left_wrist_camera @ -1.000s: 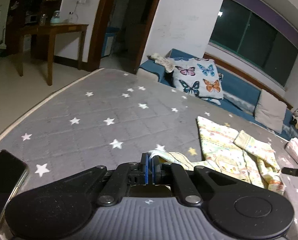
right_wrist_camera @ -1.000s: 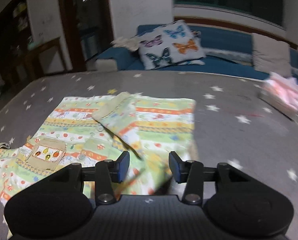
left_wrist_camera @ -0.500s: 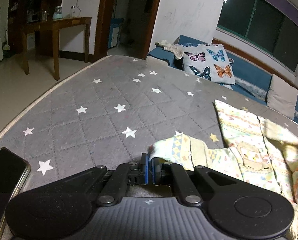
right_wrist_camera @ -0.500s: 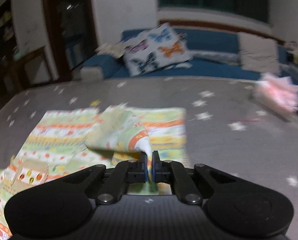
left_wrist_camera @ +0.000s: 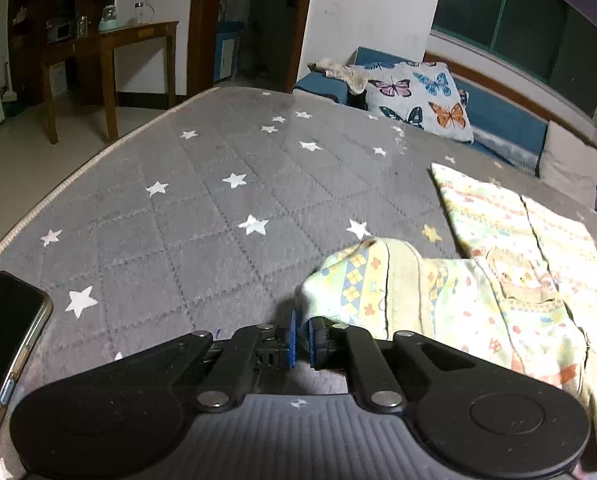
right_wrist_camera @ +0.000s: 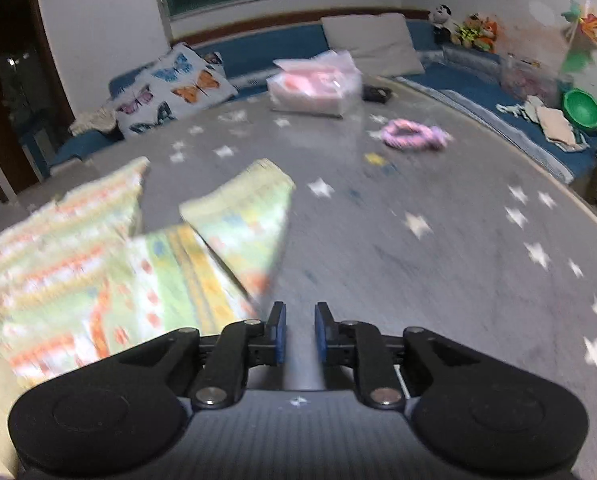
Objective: Fold clothes
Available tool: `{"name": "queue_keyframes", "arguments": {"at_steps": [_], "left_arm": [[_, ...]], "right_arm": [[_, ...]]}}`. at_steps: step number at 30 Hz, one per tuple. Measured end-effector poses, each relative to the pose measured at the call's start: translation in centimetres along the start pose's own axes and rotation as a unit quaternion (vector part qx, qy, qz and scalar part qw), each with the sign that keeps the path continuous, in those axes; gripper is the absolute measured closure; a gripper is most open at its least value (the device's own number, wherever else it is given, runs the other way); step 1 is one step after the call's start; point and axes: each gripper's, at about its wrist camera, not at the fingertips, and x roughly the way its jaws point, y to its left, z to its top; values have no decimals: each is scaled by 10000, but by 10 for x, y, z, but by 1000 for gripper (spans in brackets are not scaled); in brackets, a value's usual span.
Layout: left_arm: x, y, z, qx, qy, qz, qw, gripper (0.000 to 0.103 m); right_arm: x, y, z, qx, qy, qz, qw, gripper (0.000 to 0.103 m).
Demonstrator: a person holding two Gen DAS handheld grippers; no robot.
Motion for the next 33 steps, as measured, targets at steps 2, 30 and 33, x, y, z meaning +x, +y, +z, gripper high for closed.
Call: {"name": "queue_keyframes", "arguments": {"at_steps": [2, 30, 33], "left_arm": [[-3, -1, 2, 63, -35, 106, 9999, 82], [-39, -32, 30, 524, -631, 244, 9963, 2], [-36, -53, 27, 743, -573, 47, 9956, 2]], "right_arm": [[-4, 0, -6, -128, -85, -40, 9999, 84], [6, -30, 36, -386, -717, -1575, 9842, 26], [-3, -28, 33, -386, -801, -1322, 9872, 26]]}}
